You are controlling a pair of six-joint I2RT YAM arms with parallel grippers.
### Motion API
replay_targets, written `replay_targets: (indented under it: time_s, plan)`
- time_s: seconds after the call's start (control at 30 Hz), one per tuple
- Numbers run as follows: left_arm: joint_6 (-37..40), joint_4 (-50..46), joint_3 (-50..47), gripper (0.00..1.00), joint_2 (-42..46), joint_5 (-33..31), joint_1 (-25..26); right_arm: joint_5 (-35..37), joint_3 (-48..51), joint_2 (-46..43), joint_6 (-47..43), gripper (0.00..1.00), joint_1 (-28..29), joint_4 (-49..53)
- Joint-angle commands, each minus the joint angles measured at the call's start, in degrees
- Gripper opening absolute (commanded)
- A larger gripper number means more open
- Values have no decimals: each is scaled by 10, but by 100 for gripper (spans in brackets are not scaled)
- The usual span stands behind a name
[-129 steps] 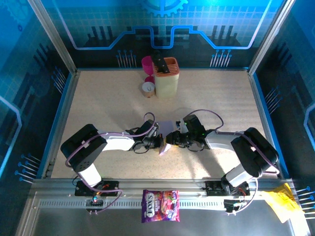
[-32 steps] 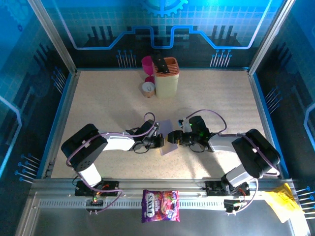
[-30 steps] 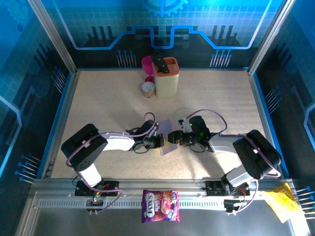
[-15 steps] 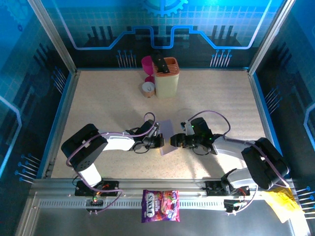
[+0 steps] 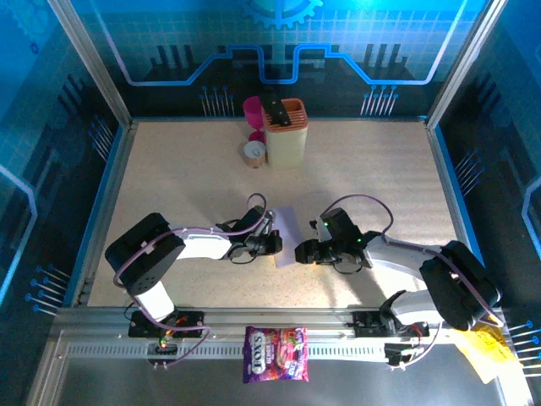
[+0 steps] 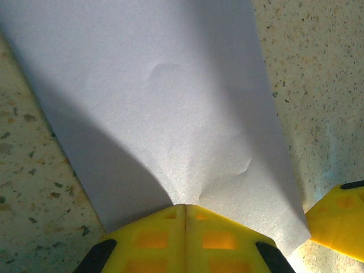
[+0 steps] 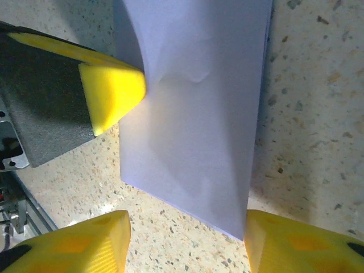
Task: Fold a paper plane with a square sheet of paper (pick it up from the middle)
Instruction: Fold the triangle a second time at the center of the table.
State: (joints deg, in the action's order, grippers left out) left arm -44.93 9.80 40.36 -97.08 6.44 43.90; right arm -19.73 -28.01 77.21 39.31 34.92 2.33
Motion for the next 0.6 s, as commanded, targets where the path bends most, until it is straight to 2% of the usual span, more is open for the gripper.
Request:
replay_targets:
  time_s: [0.0, 0.4, 0.57]
  plan:
    - [7, -54, -11, 0, -29, -3, 2, 24, -17, -18, -17, 55, 9, 46]
    - [7, -51, -12, 0, -32, -2, 2, 20, -24, -25, -10, 56, 13, 41]
    - [6, -50, -12, 0, -32, -3, 2, 48, -42, 1, -5, 58, 13, 72]
